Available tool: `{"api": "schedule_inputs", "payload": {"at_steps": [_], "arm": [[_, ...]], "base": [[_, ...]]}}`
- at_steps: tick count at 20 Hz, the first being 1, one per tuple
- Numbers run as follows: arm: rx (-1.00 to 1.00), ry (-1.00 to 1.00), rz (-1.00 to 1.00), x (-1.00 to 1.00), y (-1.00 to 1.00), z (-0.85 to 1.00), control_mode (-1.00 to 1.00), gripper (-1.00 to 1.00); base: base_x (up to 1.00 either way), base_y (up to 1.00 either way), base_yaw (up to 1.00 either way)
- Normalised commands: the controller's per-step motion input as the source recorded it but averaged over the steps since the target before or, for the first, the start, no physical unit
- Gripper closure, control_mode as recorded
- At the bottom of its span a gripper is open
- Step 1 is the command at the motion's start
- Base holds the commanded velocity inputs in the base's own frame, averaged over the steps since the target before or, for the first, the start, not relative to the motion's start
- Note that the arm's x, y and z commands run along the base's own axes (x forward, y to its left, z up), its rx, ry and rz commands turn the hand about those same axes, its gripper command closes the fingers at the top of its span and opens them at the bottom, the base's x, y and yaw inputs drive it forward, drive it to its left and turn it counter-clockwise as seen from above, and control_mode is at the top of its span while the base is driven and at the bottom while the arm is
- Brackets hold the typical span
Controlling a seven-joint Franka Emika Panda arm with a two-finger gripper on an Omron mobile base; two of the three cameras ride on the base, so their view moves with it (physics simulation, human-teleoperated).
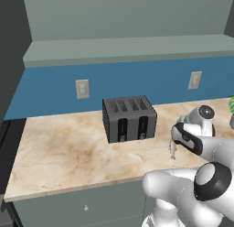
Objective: Retrieve the tupperware from the cabinet, then place the raw meat into the tupperware to avoid contamination.
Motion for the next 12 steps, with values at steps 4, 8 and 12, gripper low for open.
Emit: {"api": "schedule_inputs", "payload": {"at_steps": [4, 8, 12], "arm": [[0.00, 0.00, 0.02, 0.10, -0.10, -0.22, -1.00, 1.00], [0.00, 0.00, 0.02, 0.13, -0.16, -0.24, -1.00, 1.00], [0.00, 0.00, 0.02, 0.16, -0.14, -0.22, -1.00, 1.00]], "base": [[0.00, 0.00, 0.00], [0.00, 0.00, 0.00], [0.00, 0.00, 0.00]]}}
